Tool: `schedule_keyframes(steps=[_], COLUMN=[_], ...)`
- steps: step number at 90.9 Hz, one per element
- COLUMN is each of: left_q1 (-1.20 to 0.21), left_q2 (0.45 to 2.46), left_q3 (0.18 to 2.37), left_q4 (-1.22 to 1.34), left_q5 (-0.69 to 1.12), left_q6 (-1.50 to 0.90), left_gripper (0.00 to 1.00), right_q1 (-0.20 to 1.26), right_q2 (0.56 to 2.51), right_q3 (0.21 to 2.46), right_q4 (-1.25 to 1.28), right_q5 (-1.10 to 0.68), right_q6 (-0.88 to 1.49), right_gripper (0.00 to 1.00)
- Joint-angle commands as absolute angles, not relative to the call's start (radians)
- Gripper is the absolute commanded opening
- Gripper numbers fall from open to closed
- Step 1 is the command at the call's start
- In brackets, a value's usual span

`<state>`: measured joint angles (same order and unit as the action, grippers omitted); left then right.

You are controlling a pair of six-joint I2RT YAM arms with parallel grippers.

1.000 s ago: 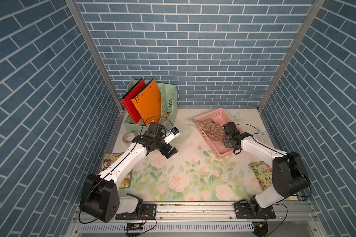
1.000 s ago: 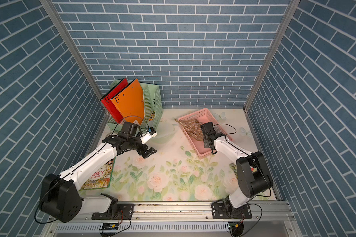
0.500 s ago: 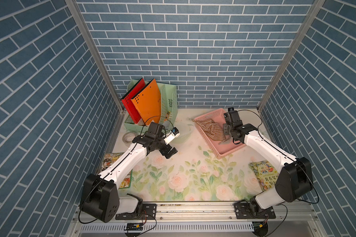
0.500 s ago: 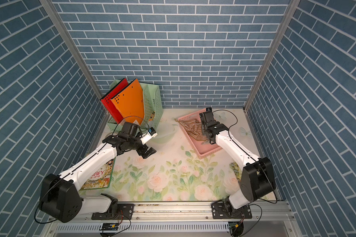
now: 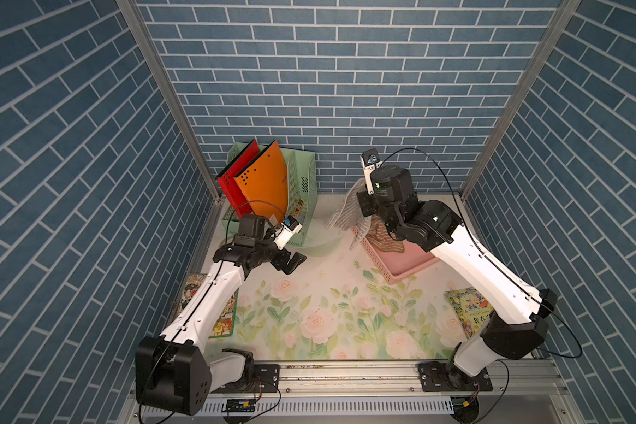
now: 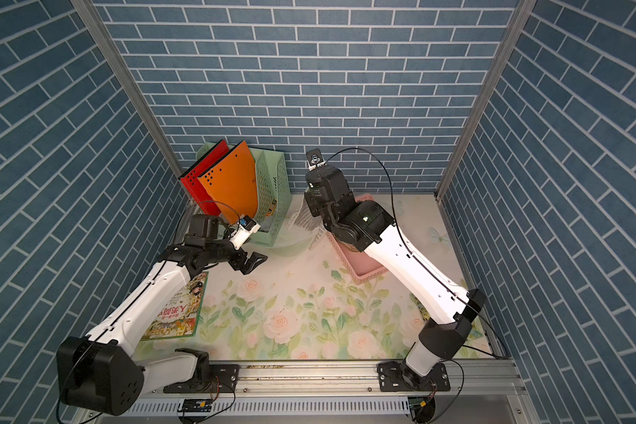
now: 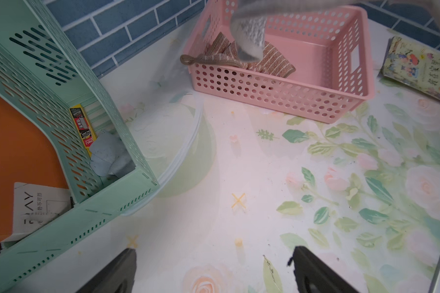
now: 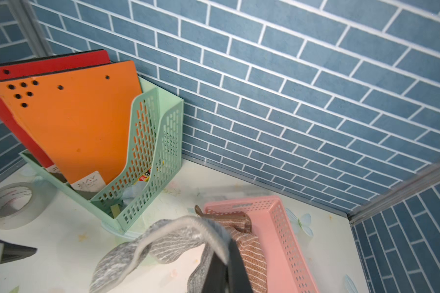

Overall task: Fold the square dishcloth
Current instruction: Pick up the cleaning item from the bin, then place the cleaning item at the center of the board.

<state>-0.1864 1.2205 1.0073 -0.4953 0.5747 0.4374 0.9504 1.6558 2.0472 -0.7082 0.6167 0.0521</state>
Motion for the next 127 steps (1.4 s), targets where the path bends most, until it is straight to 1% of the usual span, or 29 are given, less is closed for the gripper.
schedule_keyframes(steps=[1,10,18,41,52,62,69,74,84,90,97,106,111,113,116,119,124,127], left_q1=[-0.183,-0.183,-0.183,-0.183,-0.183,-0.183,-0.183,-0.183,-0.183,-0.184,-0.186,-0.204,-0.217,-0.222,-0.228,-0.234,-0.245,-0.258], left_q2=[1.164,1.101,1.083,1.034,1.010,0.996,0.996,0.998,0.997,1.004,1.026,1.069,1.100,1.113,1.129,1.149,1.175,1.187], left_q3=[1.035,1.033,1.058,1.045,1.039,1.023,1.008,1.004,0.986,0.950,0.880,0.812,0.787,0.779,0.773,0.773,0.789,0.805], left_q4=[-0.507,-0.531,-0.603,-0.705,-0.713,-0.729,-0.738,-0.748,-0.737,-0.691,-0.604,-0.505,-0.447,-0.422,-0.382,-0.354,-0.346,-0.360], left_q5=[0.733,0.809,0.833,0.863,0.884,0.904,0.904,0.897,0.853,0.778,0.647,0.474,0.392,0.363,0.325,0.302,0.306,0.333], left_q6=[0.421,0.462,0.496,0.533,0.501,0.501,0.515,0.533,0.559,0.561,0.556,0.569,0.575,0.574,0.569,0.559,0.550,0.550], left_gripper=[1.00,1.00,1.00,1.00,1.00,1.00,1.00,1.00,0.99,0.95,0.88,0.78,0.68,0.63,0.53,0.47,0.45,0.47], right_q1=[1.002,1.027,1.037,1.086,1.127,1.134,1.115,1.071,0.957,0.898,0.835,0.797,0.786,0.783,0.777,0.772,0.758,0.753], right_q2=[1.731,1.778,1.787,1.680,1.659,1.639,1.635,1.631,1.614,1.606,1.599,1.604,1.607,1.610,1.612,1.618,1.628,1.637], right_q3=[2.167,2.246,2.245,2.016,1.968,1.919,1.904,1.885,1.733,1.599,1.438,1.305,1.266,1.255,1.244,1.238,1.231,1.232], right_q4=[-0.836,-0.885,-0.901,-0.820,-0.818,-0.763,-0.722,-0.700,-0.609,-0.533,-0.436,-0.386,-0.378,-0.377,-0.377,-0.381,-0.387,-0.399], right_q5=[0.613,0.563,0.500,0.300,0.224,0.088,0.028,-0.021,-0.166,-0.261,-0.350,-0.370,-0.366,-0.364,-0.360,-0.353,-0.339,-0.322], right_q6=[0.010,0.037,0.081,0.220,0.300,0.385,0.423,0.447,0.487,0.502,0.515,0.506,0.491,0.484,0.475,0.466,0.452,0.442], right_gripper=[0.00,0.00,0.00,0.00,0.00,0.00,0.00,0.00,0.00,0.00,0.00,0.00,0.00,0.00,0.00,0.00,0.00,0.00])
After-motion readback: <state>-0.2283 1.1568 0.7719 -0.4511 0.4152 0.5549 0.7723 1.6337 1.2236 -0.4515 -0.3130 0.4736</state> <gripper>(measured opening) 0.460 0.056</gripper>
